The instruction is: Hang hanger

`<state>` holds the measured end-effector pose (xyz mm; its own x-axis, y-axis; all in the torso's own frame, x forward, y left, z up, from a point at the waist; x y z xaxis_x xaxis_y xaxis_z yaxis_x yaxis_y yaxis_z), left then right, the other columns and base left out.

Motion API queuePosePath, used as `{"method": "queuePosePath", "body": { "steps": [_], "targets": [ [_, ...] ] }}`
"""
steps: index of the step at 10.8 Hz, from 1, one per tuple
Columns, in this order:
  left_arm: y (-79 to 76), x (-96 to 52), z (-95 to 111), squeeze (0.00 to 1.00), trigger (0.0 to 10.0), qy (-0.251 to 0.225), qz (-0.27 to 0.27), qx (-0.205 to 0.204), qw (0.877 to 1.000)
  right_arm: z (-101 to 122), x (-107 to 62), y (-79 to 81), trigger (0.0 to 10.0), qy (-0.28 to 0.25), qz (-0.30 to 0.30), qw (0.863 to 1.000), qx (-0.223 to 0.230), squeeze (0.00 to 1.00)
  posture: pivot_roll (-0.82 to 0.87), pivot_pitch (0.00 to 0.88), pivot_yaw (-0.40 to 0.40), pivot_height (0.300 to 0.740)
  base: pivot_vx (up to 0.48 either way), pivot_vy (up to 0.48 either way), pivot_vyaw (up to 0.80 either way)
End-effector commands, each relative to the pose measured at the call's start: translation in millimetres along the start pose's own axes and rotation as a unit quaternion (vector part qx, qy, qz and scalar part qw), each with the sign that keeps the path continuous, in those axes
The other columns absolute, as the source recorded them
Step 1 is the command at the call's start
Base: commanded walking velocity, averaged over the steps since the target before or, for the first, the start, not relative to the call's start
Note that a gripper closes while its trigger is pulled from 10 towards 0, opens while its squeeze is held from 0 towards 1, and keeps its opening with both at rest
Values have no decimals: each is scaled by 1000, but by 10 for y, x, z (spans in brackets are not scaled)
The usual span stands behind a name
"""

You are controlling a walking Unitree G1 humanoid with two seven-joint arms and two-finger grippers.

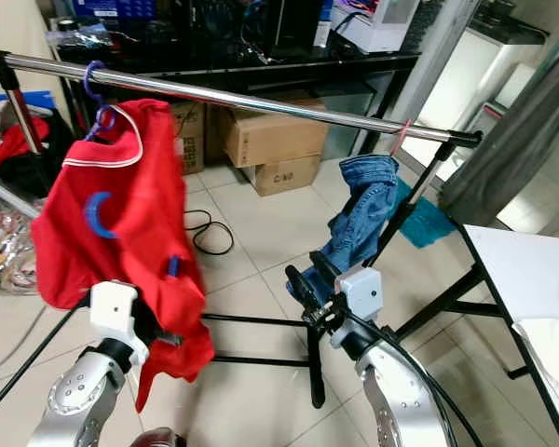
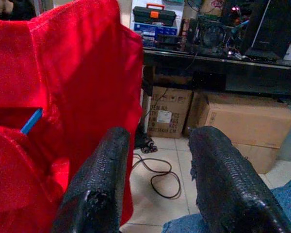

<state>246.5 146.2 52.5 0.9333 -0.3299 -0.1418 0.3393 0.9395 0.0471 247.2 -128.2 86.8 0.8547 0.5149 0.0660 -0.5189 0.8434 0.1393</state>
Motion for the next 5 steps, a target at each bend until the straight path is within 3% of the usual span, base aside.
{"method": "queuePosePath", "body": {
  "steps": [1,5],
  "targets": [
    [-93,48,113,0,10000,-20,-33,9,999,-6,-63,-78,10000,6,-15,1000,-9,0,134,0,-96,740,0,0,0],
    [-104,68,119,0,10000,-18,-44,11,999,-26,-71,-64,10000,7,-24,1000,5,0,120,0,-88,740,0,0,-525]
  ]
}}
Point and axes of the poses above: a point about 5 cm out from each wrist's last joint towards the gripper, its own x axis pointing out of the wrist towards the gripper, its own z axis along the axis of the wrist's last joint, y = z × x, the point moved 2 cm from there along x, pointing out of the wrist towards the gripper, and after that the axes turned 5 degrees about x, right-handed, at the moved point
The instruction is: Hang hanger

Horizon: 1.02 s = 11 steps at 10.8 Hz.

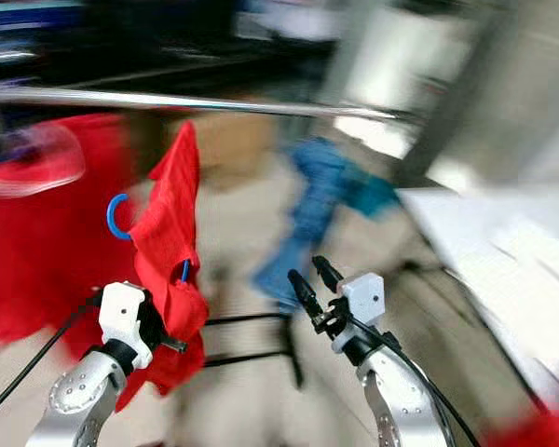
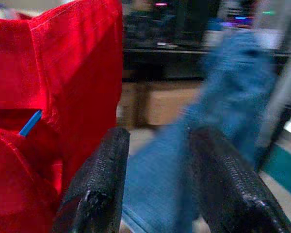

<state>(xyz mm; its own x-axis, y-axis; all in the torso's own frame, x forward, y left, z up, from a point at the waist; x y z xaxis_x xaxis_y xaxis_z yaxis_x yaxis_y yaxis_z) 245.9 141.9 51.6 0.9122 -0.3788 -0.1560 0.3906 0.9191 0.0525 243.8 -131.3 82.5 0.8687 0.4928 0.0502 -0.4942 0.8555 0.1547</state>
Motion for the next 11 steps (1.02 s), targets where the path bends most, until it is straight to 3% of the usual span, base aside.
{"method": "queuePosePath", "body": {
  "steps": [1,9,10,11],
  "targets": [
    [-57,60,126,0,10000,-24,-17,5,1000,12,-22,-50,10000,1,-9,1000,-2,0,120,0,-88,740,0,0,-544],
    [-62,64,128,0,10000,-23,-19,4,1000,27,-23,-34,10000,-5,-8,1000,0,0,120,0,-88,740,0,0,-476],
    [-30,118,167,0,10000,-30,-5,4,1000,54,137,56,10000,13,75,996,-41,0,141,0,-98,740,0,0,800],
    [-31,134,170,0,10000,-31,-6,4,999,53,154,50,10000,17,82,995,-51,0,139,0,-99,740,0,0,0]
  ]
}}
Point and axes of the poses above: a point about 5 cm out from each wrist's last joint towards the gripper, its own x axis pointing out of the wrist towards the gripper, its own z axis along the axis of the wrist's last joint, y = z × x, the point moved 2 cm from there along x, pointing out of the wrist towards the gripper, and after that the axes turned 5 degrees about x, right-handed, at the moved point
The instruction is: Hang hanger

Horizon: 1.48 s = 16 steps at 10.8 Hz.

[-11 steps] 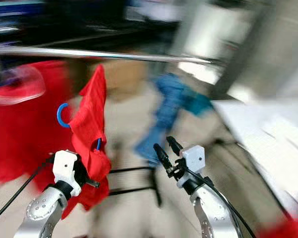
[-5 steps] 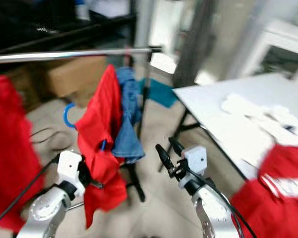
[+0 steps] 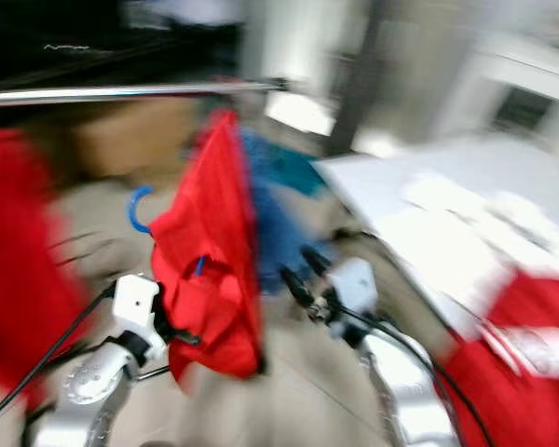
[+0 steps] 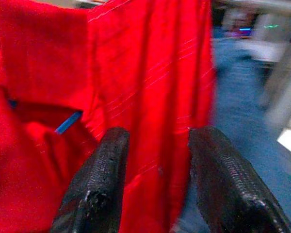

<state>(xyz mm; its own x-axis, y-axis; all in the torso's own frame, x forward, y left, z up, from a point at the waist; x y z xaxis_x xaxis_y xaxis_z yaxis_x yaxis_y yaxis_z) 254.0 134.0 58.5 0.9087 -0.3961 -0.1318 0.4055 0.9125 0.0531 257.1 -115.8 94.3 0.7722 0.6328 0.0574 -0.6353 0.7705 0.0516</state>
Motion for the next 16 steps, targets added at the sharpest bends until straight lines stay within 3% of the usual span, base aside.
{"method": "queuePosePath", "body": {
  "steps": [1,6,10,14,15,16],
  "targets": [
    [4,52,83,0,10000,-19,2,2,1000,-44,-46,-27,10000,11,-5,1000,2,0,138,0,-99,740,0,0,0],
    [-6,78,87,0,10000,-20,2,0,1000,-47,-38,-46,10000,11,3,1000,-5,0,144,0,-105,740,0,0,0],
    [-12,94,88,0,10000,-22,5,-3,1000,-25,-10,-46,10000,6,9,1000,-12,0,150,0,-111,740,0,0,752],
    [-33,105,76,0,10000,-21,2,-7,1000,-63,-27,-56,10000,12,1,1000,14,0,140,0,-107,740,0,0,0],
    [-53,102,-36,0,10000,5,-5,-26,1000,-198,-69,-69,10000,43,-9,999,26,0,140,0,-107,740,0,0,0],
    [-66,46,-305,0,10000,52,-13,-34,998,-493,-184,-185,10000,92,-58,993,40,0,136,0,-109,740,0,0,0]
  ]
}}
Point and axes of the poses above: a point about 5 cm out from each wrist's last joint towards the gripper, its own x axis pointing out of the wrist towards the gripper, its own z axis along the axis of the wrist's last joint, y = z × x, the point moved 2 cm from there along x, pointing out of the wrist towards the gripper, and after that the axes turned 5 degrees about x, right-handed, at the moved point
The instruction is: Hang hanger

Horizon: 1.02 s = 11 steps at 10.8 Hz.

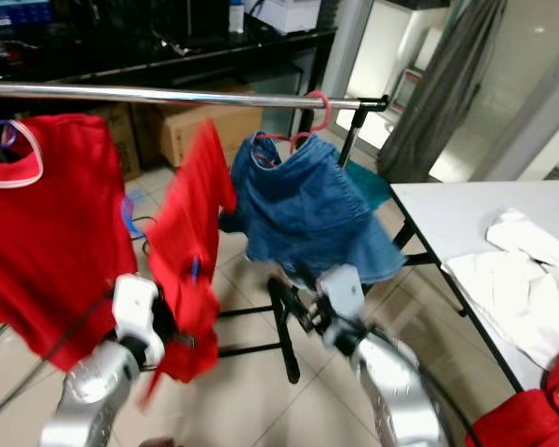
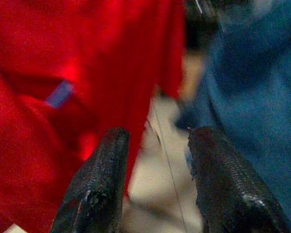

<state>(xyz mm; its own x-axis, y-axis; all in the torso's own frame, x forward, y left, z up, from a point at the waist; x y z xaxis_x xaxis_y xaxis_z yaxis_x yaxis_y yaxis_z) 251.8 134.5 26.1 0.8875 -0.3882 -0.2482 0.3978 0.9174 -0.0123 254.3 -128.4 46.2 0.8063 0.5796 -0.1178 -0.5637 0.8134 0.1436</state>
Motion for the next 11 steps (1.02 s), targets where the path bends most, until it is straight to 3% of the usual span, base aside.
{"method": "queuePosePath", "body": {
  "steps": [1,4,5,6,7,9,11],
  "targets": [
    [-43,8,-59,0,10000,5,-12,1,1000,-117,-73,-133,10000,23,-34,999,-11,0,136,0,-108,740,0,0,0],
    [-38,-24,-375,0,10000,53,5,-5,999,-413,-212,-224,10000,69,-54,996,-13,0,140,0,-111,740,0,0,0],
    [-49,-13,-638,0,10000,107,6,0,994,-766,-319,-284,10000,159,-72,985,0,0,141,0,-113,740,0,0,0],
    [-16,5,-727,0,10000,130,10,7,991,-918,-374,-357,10000,207,-97,974,-7,0,140,0,-112,740,0,0,0],
    [-3,11,-761,0,10000,139,13,11,990,-971,-399,-390,10000,224,-110,968,-14,0,137,0,-110,740,0,0,0],
    [37,3,-890,0,10000,173,18,19,985,-1110,-495,-483,10000,255,-158,954,18,0,127,0,-104,740,0,0,0],
    [52,-44,-1005,0,10000,209,8,25,978,-1171,-541,-508,10000,252,-195,946,56,0,119,0,-100,740,0,0,0]
  ]
}}
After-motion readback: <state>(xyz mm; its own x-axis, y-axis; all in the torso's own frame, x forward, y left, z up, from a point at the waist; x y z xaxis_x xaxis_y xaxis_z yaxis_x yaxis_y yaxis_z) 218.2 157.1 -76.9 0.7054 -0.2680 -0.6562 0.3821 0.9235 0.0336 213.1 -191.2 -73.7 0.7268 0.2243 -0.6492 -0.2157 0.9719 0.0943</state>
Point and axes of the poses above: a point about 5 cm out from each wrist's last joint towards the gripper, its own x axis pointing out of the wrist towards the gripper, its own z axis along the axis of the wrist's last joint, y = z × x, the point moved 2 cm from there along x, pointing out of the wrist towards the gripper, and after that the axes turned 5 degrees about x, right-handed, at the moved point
